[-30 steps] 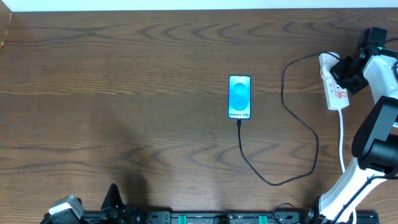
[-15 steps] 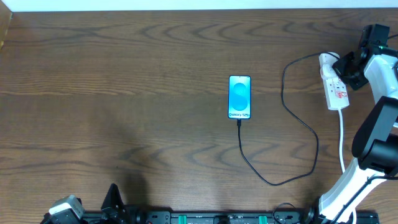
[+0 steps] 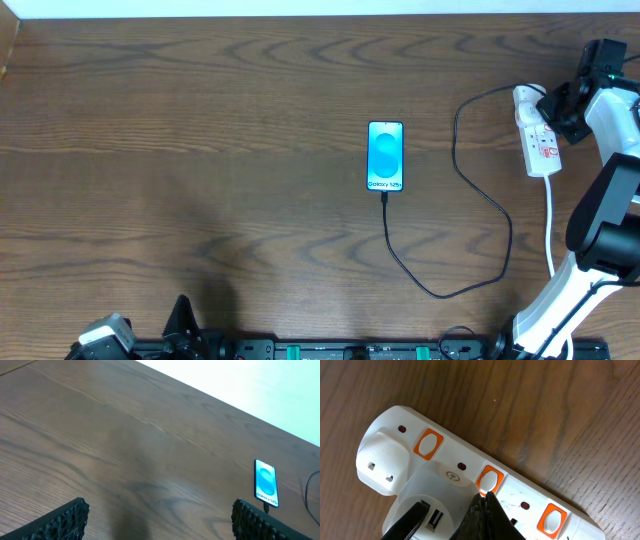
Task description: Plug charger to phone and switch on socket
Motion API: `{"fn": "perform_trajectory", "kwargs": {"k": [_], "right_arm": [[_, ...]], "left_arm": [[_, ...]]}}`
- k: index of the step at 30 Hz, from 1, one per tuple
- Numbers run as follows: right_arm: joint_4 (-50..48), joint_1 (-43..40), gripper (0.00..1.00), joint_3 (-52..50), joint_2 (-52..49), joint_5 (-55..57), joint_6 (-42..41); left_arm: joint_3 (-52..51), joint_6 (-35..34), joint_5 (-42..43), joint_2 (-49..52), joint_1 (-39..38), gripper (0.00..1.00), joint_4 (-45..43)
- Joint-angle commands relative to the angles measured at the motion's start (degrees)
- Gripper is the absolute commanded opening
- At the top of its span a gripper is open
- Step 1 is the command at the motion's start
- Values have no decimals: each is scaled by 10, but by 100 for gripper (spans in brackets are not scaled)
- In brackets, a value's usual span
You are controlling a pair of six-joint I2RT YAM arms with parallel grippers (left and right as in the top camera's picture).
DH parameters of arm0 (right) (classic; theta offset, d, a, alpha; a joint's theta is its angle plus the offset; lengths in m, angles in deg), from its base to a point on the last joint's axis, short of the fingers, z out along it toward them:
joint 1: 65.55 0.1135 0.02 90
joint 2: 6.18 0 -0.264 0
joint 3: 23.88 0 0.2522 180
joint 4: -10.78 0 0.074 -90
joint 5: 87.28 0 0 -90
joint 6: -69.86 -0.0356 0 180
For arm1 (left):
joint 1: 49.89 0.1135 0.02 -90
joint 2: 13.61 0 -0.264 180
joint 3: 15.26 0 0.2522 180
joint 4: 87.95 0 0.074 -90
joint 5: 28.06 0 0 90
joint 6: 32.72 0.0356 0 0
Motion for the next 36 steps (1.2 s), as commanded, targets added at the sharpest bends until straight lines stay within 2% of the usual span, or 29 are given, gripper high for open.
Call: {"fn": "perform_trajectory", "kwargs": {"k": [1,10,18,27,36], "right_arm": [[-4,-1,1,12,-18,0,-5],[-12,3,1,11,-41,-6,-4],[-19,16,1,11,-51,-39,30],[-5,-10,1,41,12,-24,56],[5,-16,1,30,12,-21,64]], "left_arm": [[-1,2,-3,-5,3,91,0],[-1,2,-3,-5,3,91,0],[-1,2,-3,-5,3,91,0],[-1,2,-3,-5,3,91,0],[-1,2,-3,-5,3,91,0]]}}
